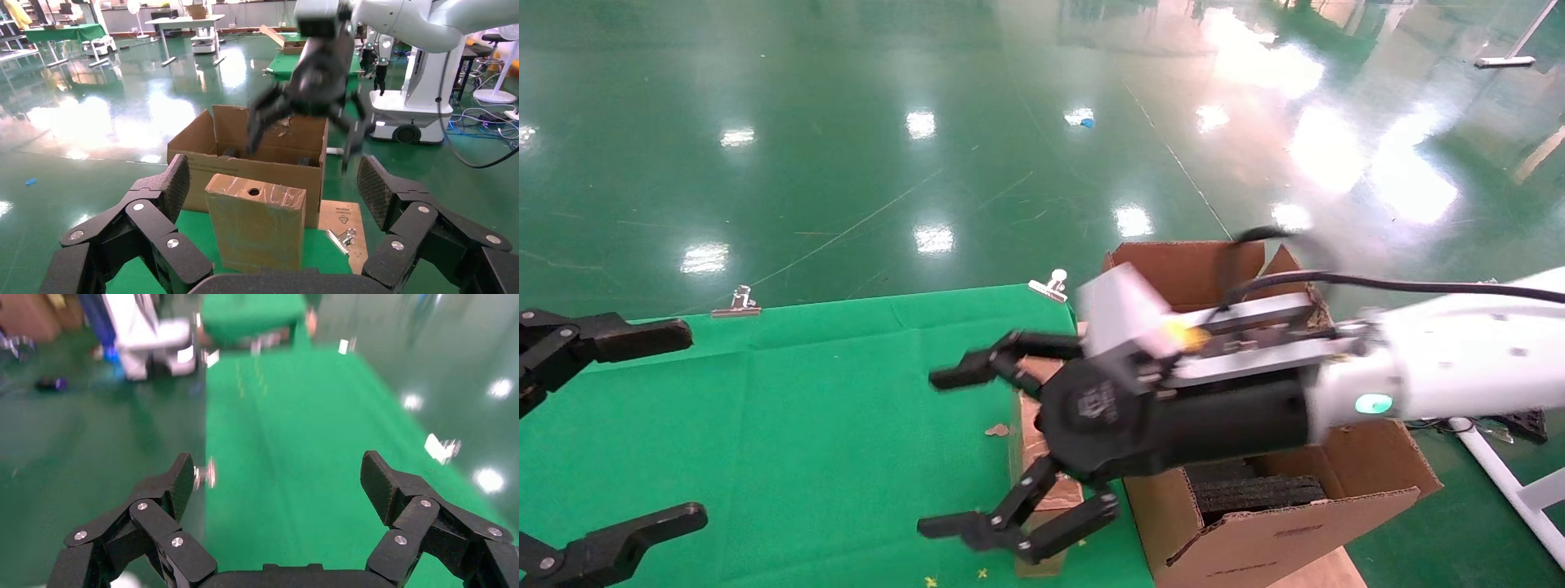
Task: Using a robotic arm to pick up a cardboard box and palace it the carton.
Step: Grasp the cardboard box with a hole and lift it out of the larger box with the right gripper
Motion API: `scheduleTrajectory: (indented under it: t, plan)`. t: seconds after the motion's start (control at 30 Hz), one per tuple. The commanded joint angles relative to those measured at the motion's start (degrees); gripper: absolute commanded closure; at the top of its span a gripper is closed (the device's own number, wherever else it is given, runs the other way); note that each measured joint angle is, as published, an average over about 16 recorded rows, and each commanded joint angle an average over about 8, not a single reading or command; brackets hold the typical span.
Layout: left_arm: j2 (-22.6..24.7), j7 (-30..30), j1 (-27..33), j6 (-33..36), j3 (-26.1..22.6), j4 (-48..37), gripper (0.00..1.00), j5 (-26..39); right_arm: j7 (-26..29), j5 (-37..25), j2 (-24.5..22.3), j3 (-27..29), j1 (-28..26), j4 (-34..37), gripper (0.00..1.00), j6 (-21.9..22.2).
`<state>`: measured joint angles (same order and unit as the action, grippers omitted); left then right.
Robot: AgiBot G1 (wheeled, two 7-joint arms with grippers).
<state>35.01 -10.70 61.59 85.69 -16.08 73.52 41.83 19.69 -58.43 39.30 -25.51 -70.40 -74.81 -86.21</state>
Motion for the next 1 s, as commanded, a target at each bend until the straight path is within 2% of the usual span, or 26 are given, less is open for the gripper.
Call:
scheduleTrajectory:
  t: [0.03, 0.27, 0.4, 0.73, 0.87, 1.0]
  plan:
    - [0.0, 0.0, 0.0, 0.0, 0.0, 0.0, 0.00, 0.0, 2.3, -3.8, 1.1, -2.2, -2.1, -0.3, 0.00, 0.0]
    - [0.0, 0.0, 0.0, 0.0, 0.0, 0.0, 0.00, 0.0, 11.5, -22.5, 9.3, -13.9, -15.7, 0.7, 0.00, -3.8]
    - [0.0, 0.0, 0.0, 0.0, -0.1, 0.0, 0.00, 0.0, 16.4, -27.8, 12.1, -20.9, -23.6, 0.6, 0.00, -4.9]
    - [0.0, 0.1, 0.0, 0.0, -0.1, 0.0, 0.00, -0.1, 25.7, -29.6, 14.1, -41.0, -41.3, -1.0, 0.00, -5.1]
    - [0.0, 0.1, 0.0, 0.0, -0.1, 0.0, 0.00, -0.1, 28.2, -28.9, 15.0, -48.2, -44.8, -1.2, 0.00, -4.6]
    - [-0.1, 0.1, 0.0, -0.1, -0.1, 0.0, 0.00, -0.1, 30.1, -27.8, 15.2, -52.1, -46.3, -1.1, 0.00, -3.8]
